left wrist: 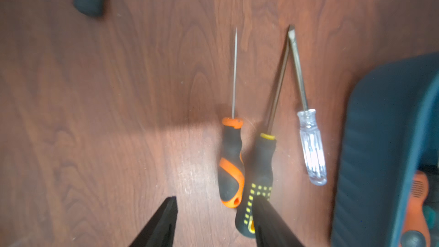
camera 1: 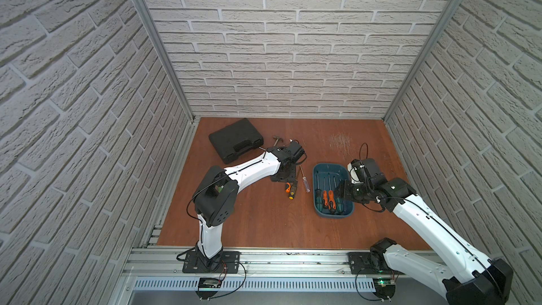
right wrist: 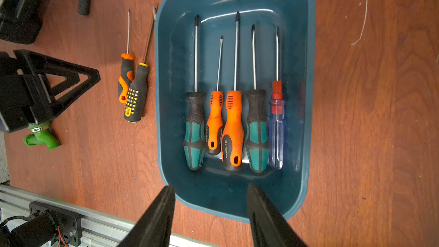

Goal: Put the screwdriver on the desktop into the storage box
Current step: Pick up the screwdriver from the center of the board.

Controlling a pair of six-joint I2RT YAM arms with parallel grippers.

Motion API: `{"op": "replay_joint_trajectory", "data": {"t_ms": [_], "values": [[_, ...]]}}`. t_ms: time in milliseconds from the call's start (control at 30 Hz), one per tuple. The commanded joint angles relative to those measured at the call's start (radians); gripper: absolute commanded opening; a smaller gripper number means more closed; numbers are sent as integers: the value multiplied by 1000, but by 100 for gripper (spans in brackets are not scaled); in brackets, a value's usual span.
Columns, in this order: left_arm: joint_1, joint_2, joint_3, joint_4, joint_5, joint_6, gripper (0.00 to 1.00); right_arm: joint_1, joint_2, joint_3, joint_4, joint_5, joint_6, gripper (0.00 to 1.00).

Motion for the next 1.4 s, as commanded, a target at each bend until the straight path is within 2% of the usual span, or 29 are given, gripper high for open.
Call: {"op": "replay_joint_trajectory", "data": {"t_ms": [0,300,767,1167,1367], "values": [[14,49,61,0,69,50,57,-14,-35,-20,7,-2,41,54],[30,176,144,-30,55,23,49,-20,-38,-38,18,-22,57,53],[33,231,115,-21,64,-17,31,-22,-28,-50,44,-54,70,52],[33,220,93,-33,39,-28,17,-24,-20,-38,46,-60,60,52],[23,126,93,-52,-46,-47,14,-23,-24,-37,47,-61,63,52]]}}
